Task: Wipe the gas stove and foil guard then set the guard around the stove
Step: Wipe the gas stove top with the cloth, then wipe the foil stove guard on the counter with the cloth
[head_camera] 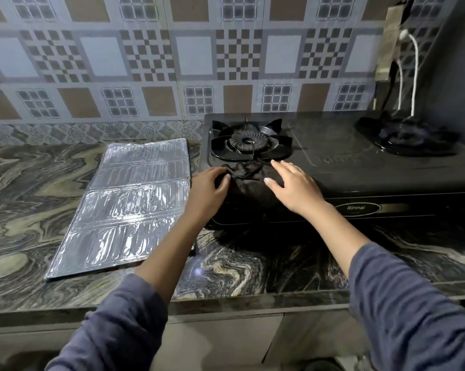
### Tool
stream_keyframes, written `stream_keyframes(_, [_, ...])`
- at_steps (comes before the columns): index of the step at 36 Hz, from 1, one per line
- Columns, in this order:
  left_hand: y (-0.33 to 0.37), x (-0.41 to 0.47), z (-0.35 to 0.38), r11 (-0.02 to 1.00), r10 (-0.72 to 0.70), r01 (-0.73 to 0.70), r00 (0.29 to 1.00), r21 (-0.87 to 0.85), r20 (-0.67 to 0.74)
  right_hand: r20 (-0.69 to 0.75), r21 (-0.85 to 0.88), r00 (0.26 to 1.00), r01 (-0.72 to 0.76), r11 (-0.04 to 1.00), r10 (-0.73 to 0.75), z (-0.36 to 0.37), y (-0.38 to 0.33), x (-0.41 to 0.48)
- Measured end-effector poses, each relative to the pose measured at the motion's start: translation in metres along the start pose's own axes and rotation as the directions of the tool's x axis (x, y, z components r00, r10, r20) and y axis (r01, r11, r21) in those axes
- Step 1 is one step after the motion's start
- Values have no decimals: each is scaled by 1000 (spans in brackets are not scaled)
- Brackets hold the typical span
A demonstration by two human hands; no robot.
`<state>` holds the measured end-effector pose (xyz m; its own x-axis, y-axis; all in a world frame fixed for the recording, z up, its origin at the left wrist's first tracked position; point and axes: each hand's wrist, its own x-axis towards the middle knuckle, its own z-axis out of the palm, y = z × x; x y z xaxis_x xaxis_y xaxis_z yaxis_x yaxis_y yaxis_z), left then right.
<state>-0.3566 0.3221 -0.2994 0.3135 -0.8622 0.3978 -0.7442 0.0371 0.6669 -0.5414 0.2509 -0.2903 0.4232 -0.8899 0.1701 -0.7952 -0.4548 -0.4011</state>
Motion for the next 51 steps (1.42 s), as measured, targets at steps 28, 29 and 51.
stream_keyframes(28, [8, 21, -6, 999, 45, -43, 971, -17, 236, -41, 412, 991, -97, 906, 124, -25, -20, 22])
stream_keyframes(29, [8, 20, -7, 998, 45, -36, 973, -46, 227, -62, 423, 992, -72, 903, 108, -27, -19, 21])
stream_keyframes(51, [74, 32, -141, 864, 265, -210, 963, -457, 58, -184, 661, 943, 327, 675, -277, -124, -82, 11])
